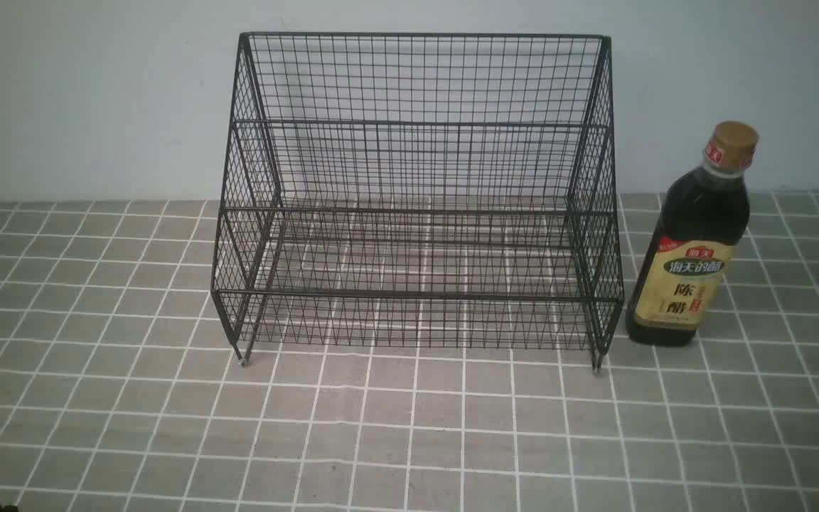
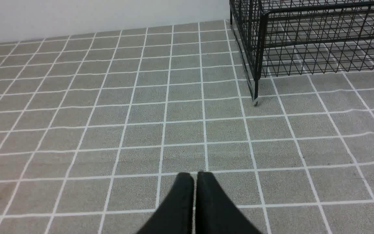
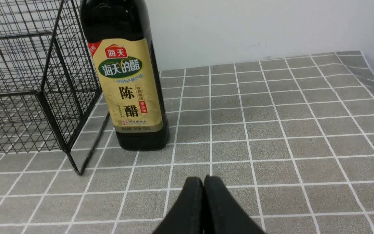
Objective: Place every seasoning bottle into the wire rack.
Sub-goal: Use the right arm to grab the condiment bottle closest to it
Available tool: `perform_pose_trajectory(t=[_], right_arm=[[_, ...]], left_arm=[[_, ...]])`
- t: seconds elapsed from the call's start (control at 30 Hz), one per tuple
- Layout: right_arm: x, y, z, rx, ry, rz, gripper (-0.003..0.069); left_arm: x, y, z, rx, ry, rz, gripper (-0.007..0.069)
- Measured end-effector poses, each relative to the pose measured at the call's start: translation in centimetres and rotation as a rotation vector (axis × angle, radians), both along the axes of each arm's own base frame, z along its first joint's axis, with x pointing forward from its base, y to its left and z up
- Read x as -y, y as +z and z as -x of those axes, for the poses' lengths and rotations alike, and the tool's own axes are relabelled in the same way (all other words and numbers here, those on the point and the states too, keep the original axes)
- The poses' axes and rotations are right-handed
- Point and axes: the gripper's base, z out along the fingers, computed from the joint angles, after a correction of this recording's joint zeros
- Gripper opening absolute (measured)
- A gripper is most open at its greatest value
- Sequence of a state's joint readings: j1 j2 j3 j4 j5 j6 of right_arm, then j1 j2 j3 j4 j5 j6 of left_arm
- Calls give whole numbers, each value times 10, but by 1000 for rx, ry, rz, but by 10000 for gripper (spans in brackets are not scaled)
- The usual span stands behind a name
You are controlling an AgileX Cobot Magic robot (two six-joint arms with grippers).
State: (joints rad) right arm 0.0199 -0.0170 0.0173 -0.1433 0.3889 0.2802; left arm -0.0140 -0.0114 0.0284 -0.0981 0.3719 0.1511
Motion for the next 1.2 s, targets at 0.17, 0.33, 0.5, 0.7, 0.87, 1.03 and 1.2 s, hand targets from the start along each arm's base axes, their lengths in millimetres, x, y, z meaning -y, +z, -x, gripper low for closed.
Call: perform_pose_trajectory(t=[0.17, 0.33, 0.5, 0.7, 0.87, 1.03, 1.2], right_arm=[[0, 0, 0, 0, 0, 0, -12], [0, 0, 0, 0, 0, 0, -12], [0, 0, 0, 0, 0, 0, -12], [0, 0, 0, 5, 1, -7, -12], [-4, 12, -2, 165, 20, -171, -12], [-4, 32, -1, 383, 46, -239, -12], [-5, 38, 0, 444, 58, -192, -12]], left_arm=[[0, 0, 0, 0, 0, 0, -7], [0, 0, 0, 0, 0, 0, -7], [0, 0, 0, 1, 0, 0, -7], [0, 0, 0, 0, 0, 0, -7], [0, 0, 0, 0, 0, 0, -7], [0, 0, 0, 0, 0, 0, -7], [0, 0, 0, 0, 0, 0, -7]])
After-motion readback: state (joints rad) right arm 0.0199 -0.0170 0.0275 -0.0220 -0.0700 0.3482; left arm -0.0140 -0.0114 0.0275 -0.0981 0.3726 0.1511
